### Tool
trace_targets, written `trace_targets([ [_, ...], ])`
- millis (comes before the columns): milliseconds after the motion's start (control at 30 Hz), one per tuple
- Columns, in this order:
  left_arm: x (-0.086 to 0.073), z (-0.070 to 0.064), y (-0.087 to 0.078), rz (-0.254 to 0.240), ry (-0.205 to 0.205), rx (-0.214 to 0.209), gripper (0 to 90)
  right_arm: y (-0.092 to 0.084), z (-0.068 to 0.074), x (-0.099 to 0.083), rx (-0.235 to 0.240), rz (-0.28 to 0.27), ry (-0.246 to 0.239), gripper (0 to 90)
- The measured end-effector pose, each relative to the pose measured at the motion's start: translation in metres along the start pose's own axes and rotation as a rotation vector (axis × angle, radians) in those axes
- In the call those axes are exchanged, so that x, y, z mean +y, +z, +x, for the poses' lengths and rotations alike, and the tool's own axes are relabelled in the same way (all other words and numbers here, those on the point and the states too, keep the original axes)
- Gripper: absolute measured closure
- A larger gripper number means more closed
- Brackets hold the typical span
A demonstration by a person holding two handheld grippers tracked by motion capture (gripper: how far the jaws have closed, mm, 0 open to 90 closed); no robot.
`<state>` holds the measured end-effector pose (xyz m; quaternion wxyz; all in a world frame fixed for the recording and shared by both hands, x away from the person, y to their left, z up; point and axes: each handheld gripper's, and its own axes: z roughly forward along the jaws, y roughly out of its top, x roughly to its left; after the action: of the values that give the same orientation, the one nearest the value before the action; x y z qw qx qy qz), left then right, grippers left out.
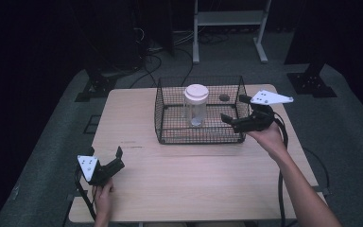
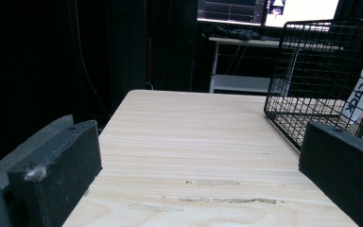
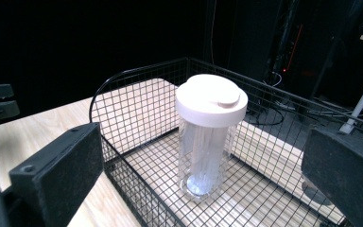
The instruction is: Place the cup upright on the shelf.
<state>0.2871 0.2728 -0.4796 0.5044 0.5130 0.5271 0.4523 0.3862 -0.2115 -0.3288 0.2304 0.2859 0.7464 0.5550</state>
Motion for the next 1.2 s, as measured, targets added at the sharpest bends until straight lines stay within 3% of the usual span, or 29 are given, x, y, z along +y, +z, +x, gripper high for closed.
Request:
trace_targets([
  [1200,0.000,-0.001,0.000,0.001,0.008,0.004,0.0,-0.048,0.016,-0.037,0.006,0.010,0.005,0.0],
])
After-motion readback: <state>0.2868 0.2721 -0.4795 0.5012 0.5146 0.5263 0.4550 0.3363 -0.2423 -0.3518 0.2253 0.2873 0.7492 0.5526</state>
